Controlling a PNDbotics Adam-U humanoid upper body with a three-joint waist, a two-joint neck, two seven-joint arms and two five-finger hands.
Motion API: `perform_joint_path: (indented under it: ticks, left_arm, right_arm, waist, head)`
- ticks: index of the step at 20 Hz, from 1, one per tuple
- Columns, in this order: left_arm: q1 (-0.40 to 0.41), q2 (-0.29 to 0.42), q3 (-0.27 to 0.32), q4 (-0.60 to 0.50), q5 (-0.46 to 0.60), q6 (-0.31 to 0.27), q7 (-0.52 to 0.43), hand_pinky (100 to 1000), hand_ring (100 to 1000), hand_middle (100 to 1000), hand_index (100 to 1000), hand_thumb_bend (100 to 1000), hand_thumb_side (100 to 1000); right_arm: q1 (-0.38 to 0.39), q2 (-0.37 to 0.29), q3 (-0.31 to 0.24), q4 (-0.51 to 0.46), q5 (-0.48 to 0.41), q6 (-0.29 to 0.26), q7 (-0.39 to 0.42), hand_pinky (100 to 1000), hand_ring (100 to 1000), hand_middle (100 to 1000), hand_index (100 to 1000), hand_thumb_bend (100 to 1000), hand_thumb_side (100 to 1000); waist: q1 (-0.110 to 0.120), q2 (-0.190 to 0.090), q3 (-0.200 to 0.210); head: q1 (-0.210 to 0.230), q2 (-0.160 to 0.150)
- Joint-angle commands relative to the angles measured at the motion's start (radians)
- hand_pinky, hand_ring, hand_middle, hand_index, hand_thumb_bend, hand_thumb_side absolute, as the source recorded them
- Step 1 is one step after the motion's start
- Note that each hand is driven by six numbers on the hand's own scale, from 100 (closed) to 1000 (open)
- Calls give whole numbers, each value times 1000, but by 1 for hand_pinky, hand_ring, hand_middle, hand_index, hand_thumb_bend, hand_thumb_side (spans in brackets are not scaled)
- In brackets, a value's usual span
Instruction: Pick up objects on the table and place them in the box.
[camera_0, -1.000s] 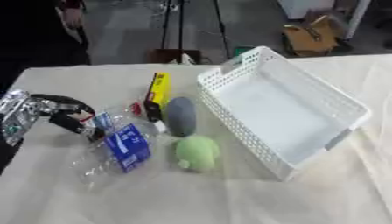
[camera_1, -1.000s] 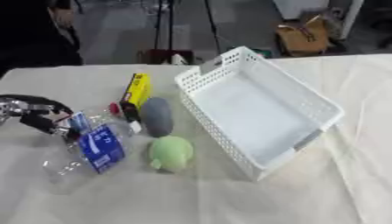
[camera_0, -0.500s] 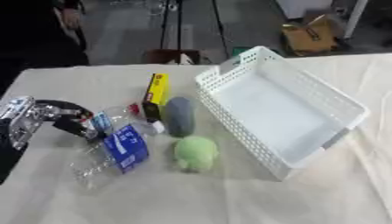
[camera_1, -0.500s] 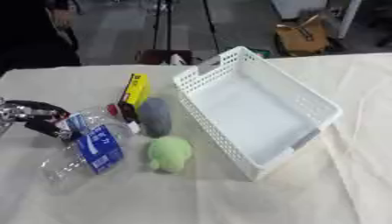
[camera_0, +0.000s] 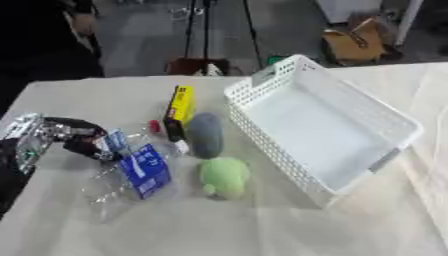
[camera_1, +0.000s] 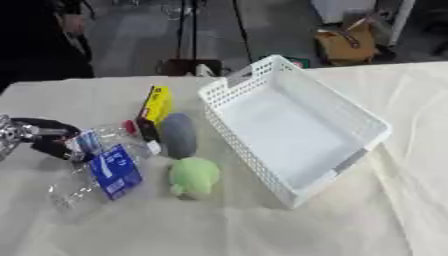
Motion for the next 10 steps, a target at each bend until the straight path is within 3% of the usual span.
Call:
perform_joint_path:
  ticks: [1, 2, 3, 5, 10]
  left_arm:
    - [-12, 12, 6, 5, -18, -3, 10, 958, 1000, 978, 953, 411, 789]
    - [-12, 11, 6, 4, -23, -2, 15, 958, 1000, 978, 953, 411, 789]
    - [-12, 11, 6, 4, -28, -1, 20, 946, 990, 965, 922, 337, 756]
    - [-14, 11, 7, 0, -35, 3, 39, 925, 968, 932, 815, 266, 733]
    - [-21, 12, 4, -9, -28, 0, 65, 909, 949, 908, 755, 249, 740]
  right_arm:
    - [-9, -12, 0, -17, -3, -3, 3, 794, 766, 649, 862, 100, 1000]
    - [-9, -12, 0, -17, -3, -2, 3, 794, 766, 649, 862, 100, 1000]
    - [-9, -12, 0, -17, -3, -2, 2, 795, 766, 649, 862, 100, 1000]
    - [-8, -11, -1, -17, -3, -1, 2, 795, 766, 650, 863, 100, 1000]
    - [-6, -11, -1, -17, -3, 1, 1, 796, 766, 649, 863, 100, 1000]
  waist:
    - [-3, -14, -3]
    - [-3, -14, -3]
    - [-3, -14, -3]
    - [-4, -16, -2]
    - [-4, -18, 2]
  head:
    - [3, -10]
    - [4, -10]
    - [4, -10]
    - [5, -9]
    - [4, -8]
